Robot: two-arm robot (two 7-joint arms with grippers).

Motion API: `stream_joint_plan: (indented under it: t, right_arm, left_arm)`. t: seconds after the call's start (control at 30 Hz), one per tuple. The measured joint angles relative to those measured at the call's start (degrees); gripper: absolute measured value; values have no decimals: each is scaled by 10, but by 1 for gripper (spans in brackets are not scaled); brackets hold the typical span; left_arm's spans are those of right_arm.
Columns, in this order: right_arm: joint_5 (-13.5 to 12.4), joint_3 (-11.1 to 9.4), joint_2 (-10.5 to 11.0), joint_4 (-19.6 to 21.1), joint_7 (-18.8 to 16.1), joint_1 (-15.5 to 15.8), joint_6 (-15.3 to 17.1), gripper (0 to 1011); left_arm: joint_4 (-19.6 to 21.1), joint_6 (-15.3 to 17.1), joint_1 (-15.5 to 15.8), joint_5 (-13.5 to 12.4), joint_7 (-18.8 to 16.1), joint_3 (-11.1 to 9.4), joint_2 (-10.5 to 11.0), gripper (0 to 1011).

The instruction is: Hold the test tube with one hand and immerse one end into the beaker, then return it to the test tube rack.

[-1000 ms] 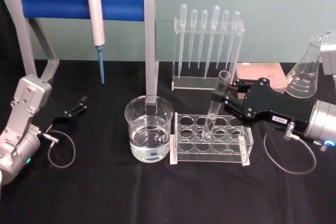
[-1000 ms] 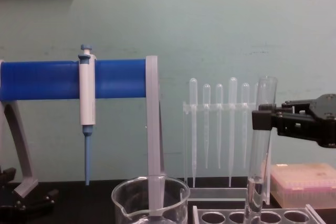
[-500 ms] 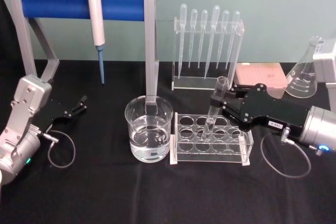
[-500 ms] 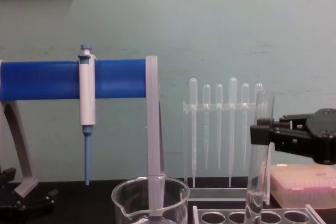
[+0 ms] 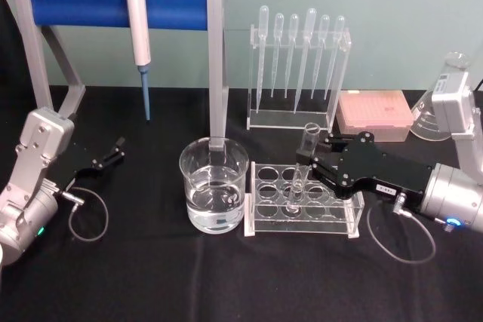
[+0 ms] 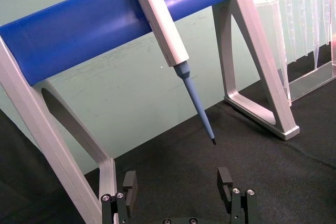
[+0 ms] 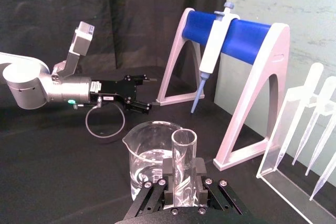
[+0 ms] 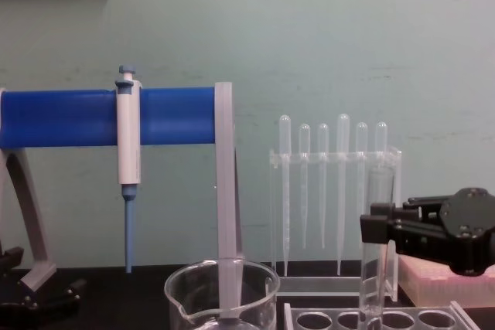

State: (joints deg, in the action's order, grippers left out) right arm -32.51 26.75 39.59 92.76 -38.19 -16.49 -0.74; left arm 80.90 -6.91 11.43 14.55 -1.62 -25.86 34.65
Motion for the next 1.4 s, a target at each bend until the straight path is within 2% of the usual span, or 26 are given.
stream_joint_plan:
  t: [0.57,1.23,1.3,1.4]
  right_arm:
    - [20,6,-14,-17,1,1,-2,241]
    - [23,5,-19,-24,1,4,-2,242]
    - [23,5,-19,-23,1,4,-2,267]
    - [23,5,-19,-23,1,4,-2,366]
  left_arm:
    - [0,0,0,0,0,0,0,1000]
    - [0,0,0,0,0,0,0,1000]
    - [0,0,0,0,0,0,0,1000]
    - [0,0,0,0,0,0,0,1000]
